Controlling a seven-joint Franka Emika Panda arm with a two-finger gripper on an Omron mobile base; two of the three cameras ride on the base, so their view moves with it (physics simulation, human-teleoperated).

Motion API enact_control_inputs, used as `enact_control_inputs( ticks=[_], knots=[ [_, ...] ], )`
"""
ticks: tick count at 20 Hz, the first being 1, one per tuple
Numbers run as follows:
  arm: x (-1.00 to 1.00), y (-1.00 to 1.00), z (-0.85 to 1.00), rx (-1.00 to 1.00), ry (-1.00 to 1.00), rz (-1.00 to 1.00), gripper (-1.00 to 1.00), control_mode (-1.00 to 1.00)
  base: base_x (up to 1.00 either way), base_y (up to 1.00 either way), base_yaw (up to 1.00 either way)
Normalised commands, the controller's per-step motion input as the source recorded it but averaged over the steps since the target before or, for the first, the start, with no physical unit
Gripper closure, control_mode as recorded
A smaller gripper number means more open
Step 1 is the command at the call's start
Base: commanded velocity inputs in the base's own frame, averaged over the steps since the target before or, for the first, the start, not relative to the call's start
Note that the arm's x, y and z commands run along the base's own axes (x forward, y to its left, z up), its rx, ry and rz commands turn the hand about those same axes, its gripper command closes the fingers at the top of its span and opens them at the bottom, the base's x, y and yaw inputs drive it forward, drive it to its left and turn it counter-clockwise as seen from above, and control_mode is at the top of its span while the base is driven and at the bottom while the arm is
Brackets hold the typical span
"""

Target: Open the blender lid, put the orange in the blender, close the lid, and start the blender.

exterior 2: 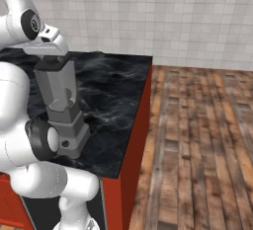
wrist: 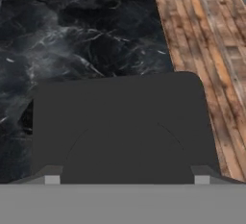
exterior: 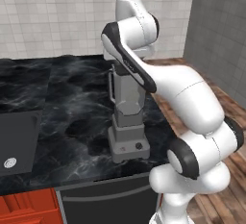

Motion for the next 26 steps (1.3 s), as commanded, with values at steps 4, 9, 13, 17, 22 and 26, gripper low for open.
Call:
enact_control_inputs(
  ticks=[4,9,13,17,22,26],
  knots=[
    [-0.22,0.0,-0.05,-0.03,0.05,0.0,1.0,-1.0,0.0,0.0,0.0],
    [-0.15,0.0,-0.14,0.0,0.16,0.0,1.0,-1.0,0.0,0.0,0.0],
    [0.0,-0.14,-0.36,0.0,0.22,0.0,1.0,-1.0,0.0,0.0,0.0],
    [-0.06,-0.24,-0.39,0.04,0.08,0.0,1.0,-1.0,0.0,0.0,0.0],
    [-0.2,-0.31,-0.34,0.1,-0.05,0.0,1.0,-1.0,0.0,0.0,0.0],
    [-0.14,-0.34,-0.39,0.14,-0.14,0.0,1.0,-1.0,0.0,0.0,0.0]
  ],
)
